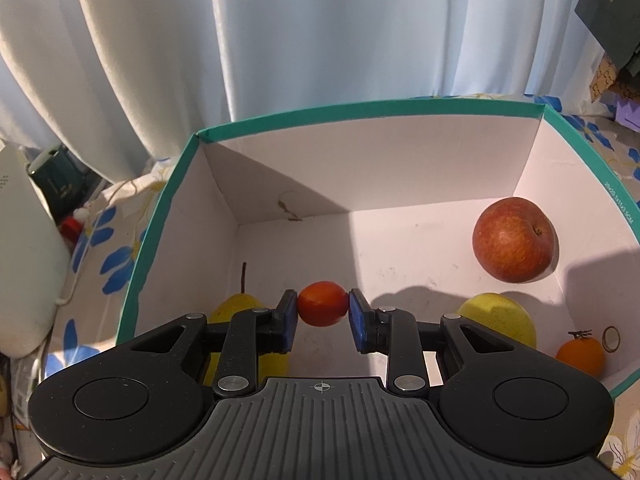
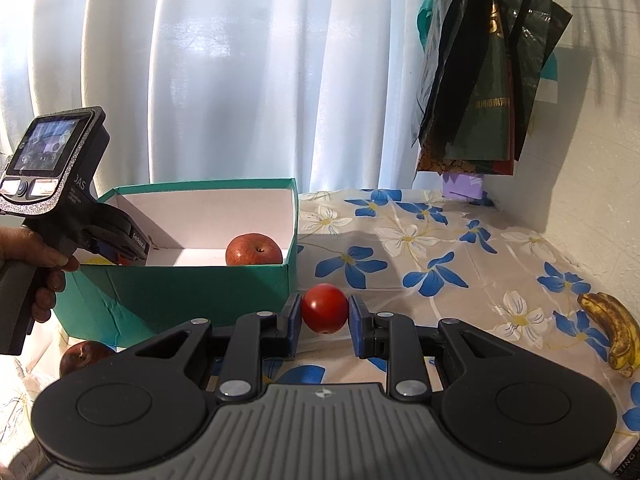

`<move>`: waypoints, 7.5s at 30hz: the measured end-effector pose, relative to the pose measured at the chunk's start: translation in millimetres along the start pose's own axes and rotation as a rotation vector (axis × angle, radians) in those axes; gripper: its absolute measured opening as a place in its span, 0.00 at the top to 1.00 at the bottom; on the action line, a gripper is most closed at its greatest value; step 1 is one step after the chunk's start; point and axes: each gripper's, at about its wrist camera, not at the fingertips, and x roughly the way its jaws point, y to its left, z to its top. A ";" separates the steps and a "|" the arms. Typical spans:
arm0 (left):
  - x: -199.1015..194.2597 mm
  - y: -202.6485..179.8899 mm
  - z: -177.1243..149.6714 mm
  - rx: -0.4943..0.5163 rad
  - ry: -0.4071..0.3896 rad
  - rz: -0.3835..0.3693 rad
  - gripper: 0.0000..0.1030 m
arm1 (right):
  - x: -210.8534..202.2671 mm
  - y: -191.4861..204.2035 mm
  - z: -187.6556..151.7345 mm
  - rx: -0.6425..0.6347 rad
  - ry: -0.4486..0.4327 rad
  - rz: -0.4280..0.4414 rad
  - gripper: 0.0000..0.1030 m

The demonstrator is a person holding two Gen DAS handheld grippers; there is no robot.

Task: Organize fruits
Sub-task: 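Carry the tomato into the box and open the left gripper while the right gripper holds its tomato, then lower the cherry tomato into the teal box and open the right gripper, then move the left gripper to the large red apple and close on it, then lift the apple with the left gripper while the right gripper closes on a brown kiwi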

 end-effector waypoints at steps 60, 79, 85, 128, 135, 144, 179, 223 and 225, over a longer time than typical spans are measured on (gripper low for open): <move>-120.3 92.6 -85.6 -0.325 -0.085 0.169 0.15 | 56.2 40.6 42.0 -0.132 -0.056 0.105 0.77; -101.6 80.6 -77.3 -0.277 -0.037 0.155 0.14 | 78.9 41.0 35.7 -0.137 0.015 0.114 0.76; -100.0 80.9 -76.6 -0.277 -0.033 0.154 0.13 | 72.4 40.5 37.9 -0.136 -0.006 0.142 0.44; -69.7 -0.5 -112.3 -0.066 0.026 -0.068 0.04 | -17.8 12.7 7.7 -0.066 -0.097 0.072 0.09; -58.5 -4.2 -112.4 -0.072 0.057 -0.069 0.04 | -17.6 7.8 5.4 -0.057 -0.093 0.069 0.09; -46.5 -8.4 -114.6 -0.070 0.086 -0.067 0.07 | -16.9 4.8 4.0 -0.049 -0.084 0.063 0.09; -28.1 -9.7 -117.0 -0.102 0.098 -0.016 0.02 | -17.9 5.6 5.1 -0.057 -0.086 0.063 0.09; -83.3 22.9 -103.3 -0.164 0.016 -0.026 0.25 | -22.0 15.9 -4.6 -0.108 -0.039 0.069 0.09; -87.6 25.0 -103.2 -0.166 0.009 -0.026 0.25 | -20.5 16.5 -6.9 -0.106 -0.026 0.065 0.09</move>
